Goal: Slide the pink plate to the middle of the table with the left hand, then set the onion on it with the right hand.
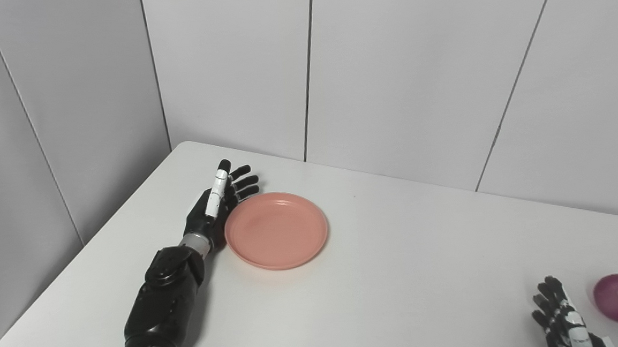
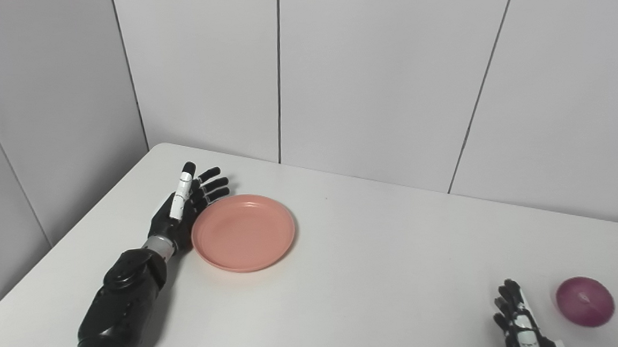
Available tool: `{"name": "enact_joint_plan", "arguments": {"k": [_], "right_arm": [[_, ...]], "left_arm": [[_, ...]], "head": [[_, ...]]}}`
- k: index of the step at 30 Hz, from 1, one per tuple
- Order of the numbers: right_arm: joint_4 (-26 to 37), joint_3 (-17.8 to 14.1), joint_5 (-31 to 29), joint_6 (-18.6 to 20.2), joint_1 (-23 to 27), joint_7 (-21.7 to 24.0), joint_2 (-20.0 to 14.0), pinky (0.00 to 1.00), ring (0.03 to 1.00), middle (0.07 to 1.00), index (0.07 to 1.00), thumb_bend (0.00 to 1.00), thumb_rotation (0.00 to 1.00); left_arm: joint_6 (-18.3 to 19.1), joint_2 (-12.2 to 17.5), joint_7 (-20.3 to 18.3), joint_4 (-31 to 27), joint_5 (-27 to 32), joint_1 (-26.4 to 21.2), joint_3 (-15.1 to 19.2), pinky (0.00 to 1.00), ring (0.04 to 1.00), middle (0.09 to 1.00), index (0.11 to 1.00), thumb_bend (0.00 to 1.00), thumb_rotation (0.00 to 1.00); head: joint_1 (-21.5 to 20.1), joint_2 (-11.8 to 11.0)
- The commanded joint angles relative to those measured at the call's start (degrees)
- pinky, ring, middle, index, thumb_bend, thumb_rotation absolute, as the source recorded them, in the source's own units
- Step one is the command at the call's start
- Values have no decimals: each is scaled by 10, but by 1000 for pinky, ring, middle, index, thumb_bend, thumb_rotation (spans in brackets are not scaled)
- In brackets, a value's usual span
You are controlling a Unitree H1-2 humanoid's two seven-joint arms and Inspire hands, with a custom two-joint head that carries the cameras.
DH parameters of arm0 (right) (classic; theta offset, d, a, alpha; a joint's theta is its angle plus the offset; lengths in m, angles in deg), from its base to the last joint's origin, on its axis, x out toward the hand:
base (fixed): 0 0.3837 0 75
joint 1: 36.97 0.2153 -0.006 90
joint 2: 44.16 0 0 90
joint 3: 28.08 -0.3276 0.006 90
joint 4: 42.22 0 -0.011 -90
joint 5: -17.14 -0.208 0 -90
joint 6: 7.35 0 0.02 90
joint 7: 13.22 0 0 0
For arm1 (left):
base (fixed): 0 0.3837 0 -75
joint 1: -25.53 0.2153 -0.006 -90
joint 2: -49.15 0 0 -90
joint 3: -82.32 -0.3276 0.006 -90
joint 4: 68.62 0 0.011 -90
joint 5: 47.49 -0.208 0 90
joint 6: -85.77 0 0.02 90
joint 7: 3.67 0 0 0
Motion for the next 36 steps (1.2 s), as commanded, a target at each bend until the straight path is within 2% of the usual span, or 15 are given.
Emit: {"name": "enact_joint_plan", "arguments": {"k": [1,8,22,27,33,34,35,36], "right_arm": [[-7,7,-3,-3,-9,-2,11,1000,1000,996,1000,749,1000],[-8,10,0,-4,-7,-3,14,1000,1000,996,1000,752,1000],[-6,14,6,-9,-7,-6,21,1000,989,978,1000,782,1000],[-8,17,11,-15,-6,-7,27,1000,986,975,1000,788,1000],[-5,22,22,-17,-5,-14,38,1000,972,967,1000,799,1000],[-2,24,25,-14,-5,-16,41,1000,971,966,1000,802,1000],[1,25,27,-11,-5,-18,43,1000,968,963,1000,811,1000],[5,28,32,-6,-5,-22,47,1000,965,960,997,820,1000]], "left_arm": [[-2,-4,-18,-7,6,-16,-7,833,828,807,807,768,894],[18,-34,-42,-13,12,-4,-33,841,824,802,798,742,913],[39,-91,-37,-41,-2,25,-87,749,769,769,756,789,891],[54,-110,-39,-60,-5,42,-105,775,780,779,776,783,900],[69,-118,-46,-74,-11,57,-126,806,794,796,785,761,919],[74,-118,-48,-79,-12,61,-131,806,794,797,784,761,920],[77,-117,-49,-82,-12,64,-134,808,797,800,784,760,923],[83,-116,-52,-88,-12,68,-138,809,799,802,783,758,924]], "head": [[-1,0],[-6,3],[-22,11],[-39,15],[-68,26],[-85,32],[-85,32],[-108,40]]}}
